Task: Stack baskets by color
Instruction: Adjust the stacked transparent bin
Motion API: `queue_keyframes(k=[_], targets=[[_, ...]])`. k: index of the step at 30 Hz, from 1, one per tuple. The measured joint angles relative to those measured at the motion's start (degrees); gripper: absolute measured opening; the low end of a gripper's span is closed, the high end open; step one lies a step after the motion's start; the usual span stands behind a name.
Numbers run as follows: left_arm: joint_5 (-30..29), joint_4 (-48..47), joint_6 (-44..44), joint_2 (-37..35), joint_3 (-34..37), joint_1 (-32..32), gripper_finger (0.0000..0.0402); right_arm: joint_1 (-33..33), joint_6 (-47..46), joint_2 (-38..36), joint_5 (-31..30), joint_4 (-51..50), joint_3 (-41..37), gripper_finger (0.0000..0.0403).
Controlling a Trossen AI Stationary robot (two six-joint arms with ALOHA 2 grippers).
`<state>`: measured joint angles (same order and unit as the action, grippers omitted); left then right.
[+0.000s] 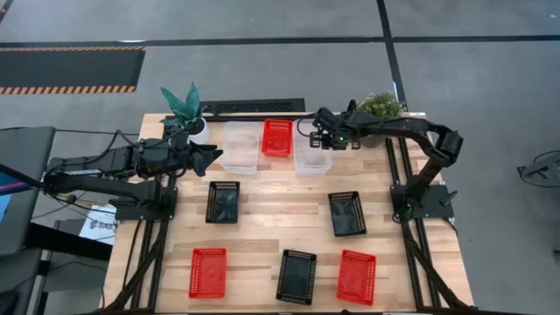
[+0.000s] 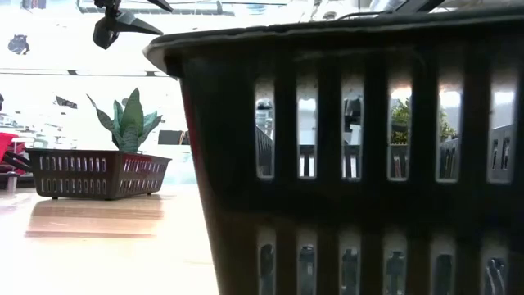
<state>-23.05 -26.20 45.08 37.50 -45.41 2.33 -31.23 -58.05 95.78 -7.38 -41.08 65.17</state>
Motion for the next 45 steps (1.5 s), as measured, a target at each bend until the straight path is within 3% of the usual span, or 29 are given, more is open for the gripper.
queue_keyframes(k=[6,11,16,21,32,45], targets=[[-0.09,0.0,0.02,0.0,0.0,0.01,0.0209,-1.98,0.55,-3.97,-0.23,0.99,0.0,0.0204],[-0.09,0.01,0.42,0.0,0.0,0.02,0.0209,-0.51,2.07,-9.0,-0.28,2.03,2.59,0.0218],[-0.35,-0.05,0.46,0.02,0.0,-0.01,0.0209,6.04,4.75,-9.97,-0.17,10.26,5.14,0.0211],[-0.9,-0.09,0.35,0.0,-0.02,0.0,0.0209,10.82,8.41,-5.84,-0.24,20.56,5.49,0.0194],[-0.76,-0.22,0.48,0.0,-0.02,0.02,0.0209,9.78,8.85,4.38,3.4,25.07,5.4,0.0158],[-0.74,-0.28,0.57,0.02,-0.02,0.02,0.0209,7.47,14.88,5.71,4.8,25.38,5.45,0.0133]])
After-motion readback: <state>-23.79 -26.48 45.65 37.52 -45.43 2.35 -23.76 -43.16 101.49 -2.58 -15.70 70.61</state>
